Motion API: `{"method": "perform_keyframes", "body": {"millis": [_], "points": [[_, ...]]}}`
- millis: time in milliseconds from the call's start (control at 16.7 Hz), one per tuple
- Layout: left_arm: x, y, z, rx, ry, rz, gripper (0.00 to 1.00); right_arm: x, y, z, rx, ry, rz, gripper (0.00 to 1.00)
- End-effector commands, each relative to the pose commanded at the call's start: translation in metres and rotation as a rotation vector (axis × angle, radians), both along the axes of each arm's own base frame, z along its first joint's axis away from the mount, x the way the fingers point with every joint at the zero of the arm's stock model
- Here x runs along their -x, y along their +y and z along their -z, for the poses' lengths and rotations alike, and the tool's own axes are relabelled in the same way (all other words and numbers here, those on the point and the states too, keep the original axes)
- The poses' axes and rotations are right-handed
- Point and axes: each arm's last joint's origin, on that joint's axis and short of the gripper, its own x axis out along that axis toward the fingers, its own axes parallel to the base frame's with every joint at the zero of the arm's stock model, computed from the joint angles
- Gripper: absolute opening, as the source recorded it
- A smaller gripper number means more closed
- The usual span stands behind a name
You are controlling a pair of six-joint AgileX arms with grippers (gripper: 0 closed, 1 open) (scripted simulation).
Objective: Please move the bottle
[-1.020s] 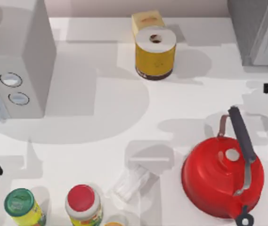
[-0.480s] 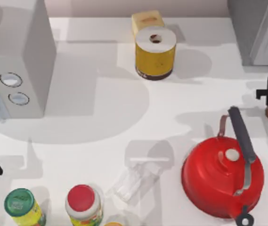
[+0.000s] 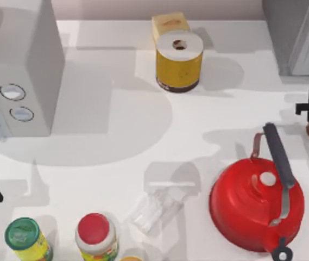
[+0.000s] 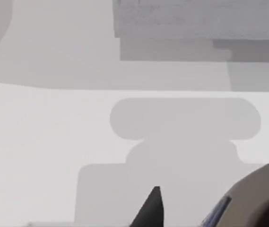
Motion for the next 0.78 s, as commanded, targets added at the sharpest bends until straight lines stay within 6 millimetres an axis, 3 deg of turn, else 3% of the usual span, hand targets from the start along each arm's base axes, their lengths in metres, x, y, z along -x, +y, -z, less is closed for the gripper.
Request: {"method": "perform_keyframes", "body": {"millis": [420, 780], "points": [[0.0000, 0.0000, 0.0000, 0.000, 0.000, 0.000, 1.00, 0.0000, 0.0000, 0.0000, 0.000, 0.000, 0.000, 0.98], [0.0000, 0.0000, 0.0000, 0.000, 0.000, 0.000, 1.00, 0.0000, 0.0000, 0.0000, 0.000, 0.000, 0.000, 1.00]]}}
